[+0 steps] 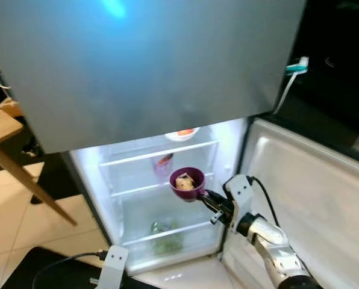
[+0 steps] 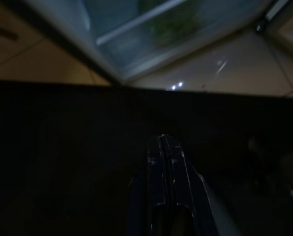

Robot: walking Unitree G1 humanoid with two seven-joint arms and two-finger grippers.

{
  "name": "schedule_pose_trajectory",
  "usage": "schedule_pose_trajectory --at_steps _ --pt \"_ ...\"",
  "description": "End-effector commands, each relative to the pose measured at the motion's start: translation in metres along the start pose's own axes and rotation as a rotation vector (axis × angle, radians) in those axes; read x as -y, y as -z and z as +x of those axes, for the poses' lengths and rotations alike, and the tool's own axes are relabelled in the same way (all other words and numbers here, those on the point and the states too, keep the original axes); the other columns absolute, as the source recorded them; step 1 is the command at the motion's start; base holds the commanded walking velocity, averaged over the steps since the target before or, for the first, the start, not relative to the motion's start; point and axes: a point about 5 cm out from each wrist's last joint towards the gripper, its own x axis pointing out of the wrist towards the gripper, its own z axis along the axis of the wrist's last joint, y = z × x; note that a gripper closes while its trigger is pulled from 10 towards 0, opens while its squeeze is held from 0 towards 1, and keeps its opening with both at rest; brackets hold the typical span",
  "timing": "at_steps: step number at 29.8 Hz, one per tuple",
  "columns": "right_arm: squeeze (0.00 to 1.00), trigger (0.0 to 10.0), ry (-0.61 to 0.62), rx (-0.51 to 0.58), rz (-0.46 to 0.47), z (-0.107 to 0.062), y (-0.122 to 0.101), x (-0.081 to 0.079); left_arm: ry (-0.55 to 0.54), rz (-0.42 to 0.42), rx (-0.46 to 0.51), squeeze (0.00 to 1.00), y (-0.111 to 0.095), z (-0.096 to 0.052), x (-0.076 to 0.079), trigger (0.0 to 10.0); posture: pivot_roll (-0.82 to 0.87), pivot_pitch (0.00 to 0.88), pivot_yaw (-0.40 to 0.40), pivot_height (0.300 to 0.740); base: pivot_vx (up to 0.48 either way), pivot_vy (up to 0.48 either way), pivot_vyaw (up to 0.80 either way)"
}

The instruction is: Restocking fridge

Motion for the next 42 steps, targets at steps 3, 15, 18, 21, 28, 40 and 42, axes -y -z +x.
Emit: schedule_pose_trajectory --at_steps 3,15,18,21,28,40,42 --pt "0.0 10.0 -0.041 0.048 -0.018 0.006 -0.007 -0.008 -0.013 -0.012 -0.025 0.0 0.007 -0.002 -0.003 10.0 -0.16 0.0 0.052 0.74 0.0 0.0 0.0" --pt "0.0 10.0 -0.086 0.065 -0.001 0.01 -0.009 -0.017 -0.017 -0.012 -0.017 0.0 0.004 -0.001 -0.005 10.0 -0.15 0.0 0.054 0.74 0.0 0.0 0.67" --pt "0.0 10.0 -0.084 0.064 0.003 0.01 -0.008 -0.017 -0.02 -0.015 -0.02 0.0 0.005 -0.002 -0.006 10.0 -0.15 0.0 0.054 0.74 0.0 0.0 0.8" --pt "0.0 10.0 -0.082 0.066 0.003 0.01 -0.009 -0.016 -0.02 -0.019 -0.024 0.0 0.006 -0.002 -0.006 10.0 -0.15 0.0 0.053 0.74 0.0 0.0 0.8" --pt "0.0 10.0 -0.063 0.065 -0.006 0.01 -0.009 -0.013 -0.019 -0.024 -0.025 0.0 0.006 -0.002 -0.004 10.0 -0.15 0.0 0.049 0.74 0.0 0.0 0.8" --pt "0.0 10.0 0.03 0.033 -0.028 0.007 -0.004 -0.002 0.004 -0.007 -0.035 0.0 0.005 -0.001 0.0 10.0 -0.16 0.0 0.054 0.74 0.0 0.0 0.07" --pt "0.0 10.0 0.035 0.032 -0.025 0.007 -0.003 -0.002 0.007 -0.007 -0.034 0.0 0.005 -0.001 0.0 10.0 -0.16 0.0 0.056 0.74 0.0 0.0 0.0"
